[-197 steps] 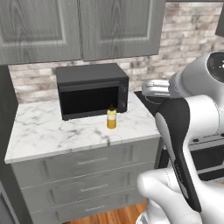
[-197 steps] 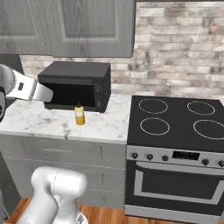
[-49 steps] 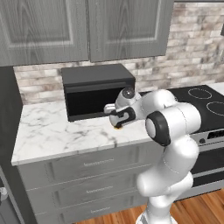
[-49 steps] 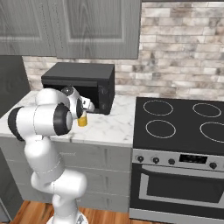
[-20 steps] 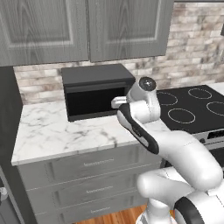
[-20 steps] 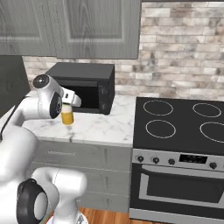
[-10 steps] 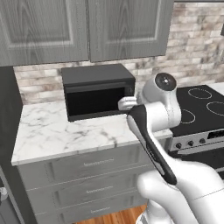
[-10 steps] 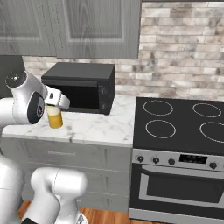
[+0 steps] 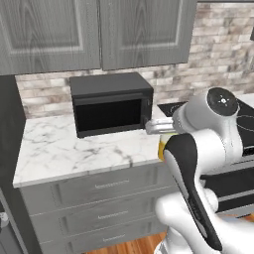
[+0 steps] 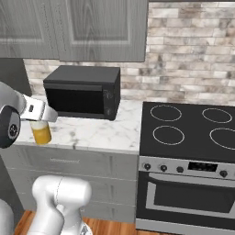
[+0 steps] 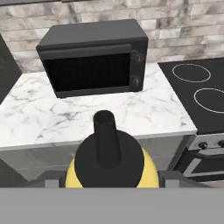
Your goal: Place the mustard and mayonnaise from the counter to the top shelf of the fridge. If the existing items in the fridge are on the top shelf, move them to other shelves.
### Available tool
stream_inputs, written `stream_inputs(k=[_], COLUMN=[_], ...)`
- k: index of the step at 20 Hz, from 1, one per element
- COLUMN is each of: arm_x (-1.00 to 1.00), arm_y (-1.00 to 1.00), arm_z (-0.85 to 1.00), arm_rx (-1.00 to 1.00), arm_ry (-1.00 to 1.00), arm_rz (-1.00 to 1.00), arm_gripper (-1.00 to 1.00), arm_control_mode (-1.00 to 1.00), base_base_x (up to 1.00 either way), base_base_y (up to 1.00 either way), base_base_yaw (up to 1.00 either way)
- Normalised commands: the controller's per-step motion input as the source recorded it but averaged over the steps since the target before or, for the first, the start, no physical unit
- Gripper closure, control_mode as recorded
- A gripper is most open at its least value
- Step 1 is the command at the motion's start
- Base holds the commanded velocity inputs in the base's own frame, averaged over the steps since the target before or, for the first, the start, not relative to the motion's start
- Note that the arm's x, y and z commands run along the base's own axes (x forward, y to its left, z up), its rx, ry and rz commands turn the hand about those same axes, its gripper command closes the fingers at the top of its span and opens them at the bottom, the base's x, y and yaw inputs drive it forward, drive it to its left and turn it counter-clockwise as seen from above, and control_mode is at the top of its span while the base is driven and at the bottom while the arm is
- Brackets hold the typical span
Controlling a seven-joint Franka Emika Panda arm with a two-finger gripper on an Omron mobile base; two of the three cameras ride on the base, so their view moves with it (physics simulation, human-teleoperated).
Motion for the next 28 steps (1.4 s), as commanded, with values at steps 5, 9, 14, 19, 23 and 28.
stream_inputs(k=[5, 9, 14, 19, 23, 28], arm_x=[-0.96, -0.58, -0.47, 0.00, 0.00, 0.00], arm_y=[-0.02, 0.00, 0.00, 0.00, 0.00, 0.00], arm_z=[0.43, 0.19, 0.00, 0.00, 0.00, 0.00], arm_rx=[0.01, 0.00, 0.00, 0.00, 0.00, 0.00], arm_ry=[0.00, 0.02, -0.02, 0.00, 0.00, 0.00], arm_rz=[0.00, 0.00, 0.00, 0.00, 0.00, 0.00], arm_gripper=[1.00, 1.00, 1.00, 1.00, 1.00, 1.00], arm_control_mode=[-1.00, -1.00, -1.00, 1.00, 1.00, 1.00], base_base_x=[0.00, 0.00, 0.00, -1.00, -1.00, -1.00], base_base_y=[0.00, 0.00, 0.00, 0.05, 0.41, 0.90], base_base_yaw=[0.00, 0.00, 0.00, 0.05, 0.14, 0.11])
